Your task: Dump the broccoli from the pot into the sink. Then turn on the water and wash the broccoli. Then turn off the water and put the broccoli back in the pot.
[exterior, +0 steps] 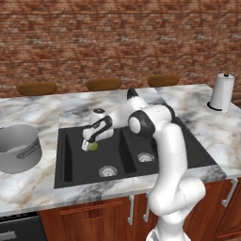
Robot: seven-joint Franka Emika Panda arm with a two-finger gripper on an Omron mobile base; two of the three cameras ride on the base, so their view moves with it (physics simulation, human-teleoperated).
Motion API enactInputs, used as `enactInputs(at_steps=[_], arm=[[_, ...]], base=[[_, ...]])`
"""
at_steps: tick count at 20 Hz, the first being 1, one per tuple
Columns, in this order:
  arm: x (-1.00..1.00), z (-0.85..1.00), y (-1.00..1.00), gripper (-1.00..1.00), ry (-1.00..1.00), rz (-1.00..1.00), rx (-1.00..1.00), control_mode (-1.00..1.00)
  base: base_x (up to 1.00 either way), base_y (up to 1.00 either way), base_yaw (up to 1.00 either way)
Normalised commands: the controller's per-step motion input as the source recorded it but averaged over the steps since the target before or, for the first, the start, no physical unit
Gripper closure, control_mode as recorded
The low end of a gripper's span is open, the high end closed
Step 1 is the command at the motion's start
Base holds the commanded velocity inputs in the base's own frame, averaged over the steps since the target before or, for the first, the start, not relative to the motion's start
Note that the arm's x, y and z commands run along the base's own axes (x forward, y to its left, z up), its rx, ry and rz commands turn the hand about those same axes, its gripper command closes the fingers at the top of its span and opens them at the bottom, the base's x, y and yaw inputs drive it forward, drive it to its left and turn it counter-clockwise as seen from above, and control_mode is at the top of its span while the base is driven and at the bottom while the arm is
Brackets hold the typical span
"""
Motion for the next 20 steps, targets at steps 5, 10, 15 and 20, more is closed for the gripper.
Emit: enactInputs(at_steps=[5, 10, 15, 20], arm=[[-0.19, 0.92, -0.04, 1.0, -0.05, 0.0, 0.0, -1.0], [-0.03, 0.81, 0.0, 1.0, -0.09, 0.0, 0.0, -1.0], [0.0, 0.77, 0.0, 1.0, -0.11, 0.0, 0.0, -1.0], [0.0, 0.59, 0.12, 1.0, -0.1, 0.0, 0.0, -1.0]], base=[[0.0, 0.0, 0.0], [0.0, 0.0, 0.0], [0.0, 0.0, 0.0], [0.0, 0.0, 0.0]])
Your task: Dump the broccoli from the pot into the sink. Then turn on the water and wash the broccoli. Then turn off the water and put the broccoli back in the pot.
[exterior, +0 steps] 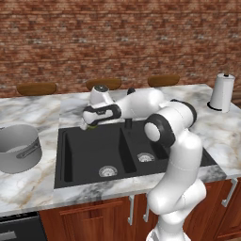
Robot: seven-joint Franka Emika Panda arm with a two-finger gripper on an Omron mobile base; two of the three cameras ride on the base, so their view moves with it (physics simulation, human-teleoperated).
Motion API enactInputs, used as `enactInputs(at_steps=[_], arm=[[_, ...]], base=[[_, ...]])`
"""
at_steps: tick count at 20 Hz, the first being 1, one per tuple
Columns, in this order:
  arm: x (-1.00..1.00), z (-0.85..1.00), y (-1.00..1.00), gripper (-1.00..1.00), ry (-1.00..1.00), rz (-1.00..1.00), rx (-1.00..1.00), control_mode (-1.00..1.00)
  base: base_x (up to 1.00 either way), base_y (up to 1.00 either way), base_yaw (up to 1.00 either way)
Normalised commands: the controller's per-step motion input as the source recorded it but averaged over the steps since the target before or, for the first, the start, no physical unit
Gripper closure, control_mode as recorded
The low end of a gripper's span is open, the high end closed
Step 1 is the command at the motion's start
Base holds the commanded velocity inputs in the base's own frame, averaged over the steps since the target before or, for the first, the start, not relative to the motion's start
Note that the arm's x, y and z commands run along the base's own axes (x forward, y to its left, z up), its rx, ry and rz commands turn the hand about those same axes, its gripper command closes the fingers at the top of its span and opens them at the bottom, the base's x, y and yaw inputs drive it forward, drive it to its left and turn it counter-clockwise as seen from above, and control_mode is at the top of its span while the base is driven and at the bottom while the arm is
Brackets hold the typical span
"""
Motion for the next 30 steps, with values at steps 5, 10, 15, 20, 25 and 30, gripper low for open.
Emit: enactInputs(at_steps=[5, 10, 15, 20, 25, 30], arm=[[-0.01, 0.46, 0.29, 1.0, -0.14, 0.0, 0.01, -1.0], [-0.05, 0.31, 0.35, 1.0, -0.17, 0.0, 0.05, -1.0], [-0.08, 0.29, 0.36, 1.0, -0.18, 0.0, 0.08, -1.0], [-0.14, 0.4, 0.26, 1.0, -0.07, 0.0, 0.17, -1.0], [-0.1, 0.33, 0.27, 1.0, 0.0, 0.0, 0.16, -1.0], [-0.16, 0.29, 0.24, 1.0, 0.0, 0.0, 0.11, -1.0]], base=[[0.0, 0.0, 0.0], [0.0, 0.0, 0.0], [0.0, 0.0, 0.0], [0.0, 0.0, 0.0], [0.0, 0.0, 0.0], [0.0, 0.0, 0.0]])
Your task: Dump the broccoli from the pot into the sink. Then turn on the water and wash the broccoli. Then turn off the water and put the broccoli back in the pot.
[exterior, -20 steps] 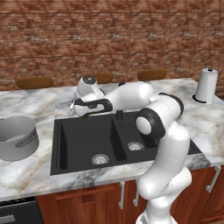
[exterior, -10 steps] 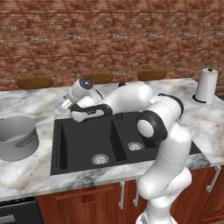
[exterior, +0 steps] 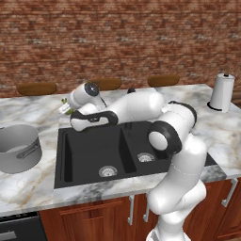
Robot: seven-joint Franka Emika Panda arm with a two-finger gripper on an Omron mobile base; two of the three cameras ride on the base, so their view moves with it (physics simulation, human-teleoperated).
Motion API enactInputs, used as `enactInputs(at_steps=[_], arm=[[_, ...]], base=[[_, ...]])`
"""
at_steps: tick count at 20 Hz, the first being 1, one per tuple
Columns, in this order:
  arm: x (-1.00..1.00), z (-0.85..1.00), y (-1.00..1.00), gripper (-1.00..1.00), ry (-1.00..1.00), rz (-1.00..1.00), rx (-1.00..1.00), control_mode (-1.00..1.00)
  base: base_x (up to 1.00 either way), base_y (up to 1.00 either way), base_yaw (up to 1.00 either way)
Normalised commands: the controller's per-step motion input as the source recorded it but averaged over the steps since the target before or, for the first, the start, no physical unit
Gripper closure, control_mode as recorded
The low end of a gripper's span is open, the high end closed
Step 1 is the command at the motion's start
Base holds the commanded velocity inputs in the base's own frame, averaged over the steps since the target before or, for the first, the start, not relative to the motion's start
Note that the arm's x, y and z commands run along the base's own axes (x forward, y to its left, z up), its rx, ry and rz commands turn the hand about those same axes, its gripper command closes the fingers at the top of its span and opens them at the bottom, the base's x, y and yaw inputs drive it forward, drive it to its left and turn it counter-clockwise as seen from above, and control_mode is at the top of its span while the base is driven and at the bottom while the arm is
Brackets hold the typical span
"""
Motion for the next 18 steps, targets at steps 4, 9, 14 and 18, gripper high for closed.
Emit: enactInputs(at_steps=[4, 9, 14, 18], arm=[[-0.12, 0.14, 0.32, 1.0, 0.0, 0.0, 0.02, -1.0], [-0.11, 0.01, 0.49, 1.0, 0.0, 0.0, 0.0, -1.0], [-0.14, 0.05, 0.53, 1.0, 0.0, 0.0, 0.0, -1.0], [-0.15, 0.04, 0.54, 1.0, 0.0, 0.0, 0.0, -1.0]], base=[[0.0, 0.0, 0.0], [0.0, 0.0, 0.0], [0.0, 0.0, 0.0], [0.0, 0.0, 0.0]])
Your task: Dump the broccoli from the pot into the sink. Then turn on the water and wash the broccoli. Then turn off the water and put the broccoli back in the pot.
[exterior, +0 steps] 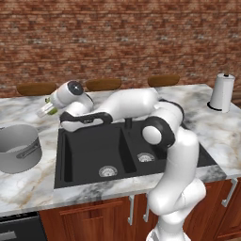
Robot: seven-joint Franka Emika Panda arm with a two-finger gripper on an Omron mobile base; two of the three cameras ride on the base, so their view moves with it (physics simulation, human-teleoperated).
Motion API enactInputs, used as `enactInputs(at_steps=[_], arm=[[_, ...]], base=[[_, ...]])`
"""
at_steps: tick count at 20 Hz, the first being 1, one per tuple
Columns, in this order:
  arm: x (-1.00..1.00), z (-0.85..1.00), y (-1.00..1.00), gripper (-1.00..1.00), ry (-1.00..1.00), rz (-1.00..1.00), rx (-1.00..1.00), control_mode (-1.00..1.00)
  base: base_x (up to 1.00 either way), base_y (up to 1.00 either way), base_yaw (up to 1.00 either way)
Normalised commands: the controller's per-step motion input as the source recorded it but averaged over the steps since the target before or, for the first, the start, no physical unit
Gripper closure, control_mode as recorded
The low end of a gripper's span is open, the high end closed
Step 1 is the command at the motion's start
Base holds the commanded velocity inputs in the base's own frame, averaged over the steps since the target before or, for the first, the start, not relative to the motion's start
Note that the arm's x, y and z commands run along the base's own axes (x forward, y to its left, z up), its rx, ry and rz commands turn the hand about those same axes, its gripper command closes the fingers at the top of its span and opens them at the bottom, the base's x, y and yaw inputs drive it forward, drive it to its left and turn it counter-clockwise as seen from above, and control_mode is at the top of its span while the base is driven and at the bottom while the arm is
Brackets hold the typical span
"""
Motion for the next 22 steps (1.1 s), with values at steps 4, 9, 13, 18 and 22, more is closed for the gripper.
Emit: enactInputs(at_steps=[4, 9, 13, 18, 22], arm=[[-0.2, 0.0, 0.52, 1.0, 0.0, 0.0, 0.0, -1.0], [-0.29, 0.0, 0.42, 1.0, 0.0, -0.01, 0.0, -1.0], [-0.33, 0.0, 0.36, 1.0, 0.0, -0.02, 0.0, -1.0], [-0.34, 0.0, 0.15, 1.0, 0.0, -0.03, 0.0, -1.0], [-0.38, -0.01, 0.0, 1.0, 0.0, -0.06, 0.0, -1.0]], base=[[0.0, 0.0, 0.0], [0.0, 0.0, 0.0], [0.0, 0.0, 0.0], [0.0, 0.0, 0.0], [0.0, 0.0, 0.0]])
